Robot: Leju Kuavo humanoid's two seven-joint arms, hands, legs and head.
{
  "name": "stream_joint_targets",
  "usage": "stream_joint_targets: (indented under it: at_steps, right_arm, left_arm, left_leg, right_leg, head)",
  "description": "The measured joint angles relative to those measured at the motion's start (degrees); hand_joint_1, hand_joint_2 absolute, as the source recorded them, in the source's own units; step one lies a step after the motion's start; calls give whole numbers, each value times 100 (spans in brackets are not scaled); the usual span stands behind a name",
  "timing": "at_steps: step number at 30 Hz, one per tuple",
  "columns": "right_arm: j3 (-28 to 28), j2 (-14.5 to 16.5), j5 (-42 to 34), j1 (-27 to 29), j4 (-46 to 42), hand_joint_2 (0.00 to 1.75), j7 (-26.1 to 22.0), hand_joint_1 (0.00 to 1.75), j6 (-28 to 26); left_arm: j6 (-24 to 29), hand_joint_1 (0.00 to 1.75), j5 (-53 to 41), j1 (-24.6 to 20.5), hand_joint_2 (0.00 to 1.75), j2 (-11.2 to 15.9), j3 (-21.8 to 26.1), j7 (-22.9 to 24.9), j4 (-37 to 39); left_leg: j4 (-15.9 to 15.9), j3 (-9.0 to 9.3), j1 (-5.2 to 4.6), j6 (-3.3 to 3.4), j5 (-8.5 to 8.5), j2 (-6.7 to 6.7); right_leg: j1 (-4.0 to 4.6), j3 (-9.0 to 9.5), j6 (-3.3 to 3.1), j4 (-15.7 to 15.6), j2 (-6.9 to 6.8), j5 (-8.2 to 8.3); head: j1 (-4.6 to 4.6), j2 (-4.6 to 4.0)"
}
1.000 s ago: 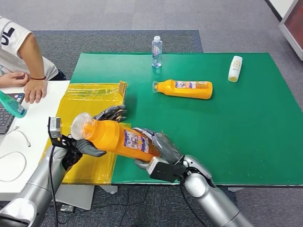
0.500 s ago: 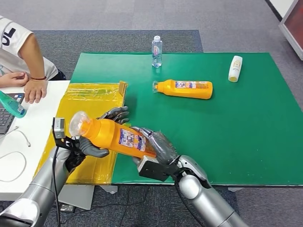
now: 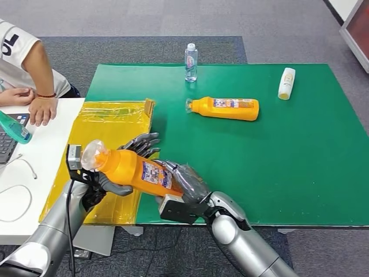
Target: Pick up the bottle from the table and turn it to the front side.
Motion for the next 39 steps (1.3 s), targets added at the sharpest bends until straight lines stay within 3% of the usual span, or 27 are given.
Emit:
stream_joint_targets:
  at_steps: [9,10,13,14,31,33,35,37,39]
  right_arm:
    - [200,98,-143,-191,228,175,-65,175,99]
    - [214,102,-159,-209,252,175,-68,175,106]
    - [245,108,-204,-244,317,175,-71,175,116]
    - [252,108,-214,-250,333,175,-71,175,116]
    - [335,148,-196,-282,607,175,25,175,-59]
    - [341,164,-191,-303,682,175,25,140,-89]
    - [347,179,-192,-318,763,175,22,53,-120]
    - [350,190,-202,-324,847,175,16,0,-143]
    - [349,199,-225,-321,937,175,8,0,-157]
  left_arm:
    - [-96,2,-28,-99,175,-31,-144,-8,240]
    - [-102,25,-29,-109,175,-32,-153,-9,264]
    - [-111,154,-48,-131,175,-30,-181,-10,320]
    - [-111,175,-58,-134,175,-29,-188,-11,334]
    - [83,175,-90,-143,175,-23,-243,-21,405]
    - [117,175,-97,-136,175,-25,-246,-18,405]
    - [173,175,-115,-119,175,-27,-252,-16,405]
    - [253,175,-151,-96,175,-26,-266,-10,405]
    - [314,175,-186,-64,175,-23,-275,-4,397]
  left_leg:
    - [0,-3,0,-2,3,0]
    - [0,-3,0,-2,3,0]
    - [0,-3,0,-2,3,0]
    - [0,-3,0,-2,3,0]
    - [0,-5,0,-2,3,0]
    - [0,-5,0,-2,3,1]
    - [0,-4,0,-2,3,1]
    - [0,-4,0,-2,3,1]
    - [0,-5,0,-2,3,1]
  right_leg:
    - [0,-5,-3,0,1,4]
    - [0,-5,-3,0,1,5]
    - [0,-5,-3,0,1,5]
    - [0,-5,-3,0,1,5]
    - [0,-7,-4,0,1,5]
    - [0,-8,-4,0,1,5]
    - [0,-8,-4,0,1,5]
    - [0,-8,-4,0,2,5]
    - [0,-9,-4,0,2,6]
  head:
    - [-1,0]
    - [-1,0]
    - [0,0]
    - [1,0]
    - [-1,0]
    - [0,0]
    - [0,0]
    - [0,0]
    - [1,0]
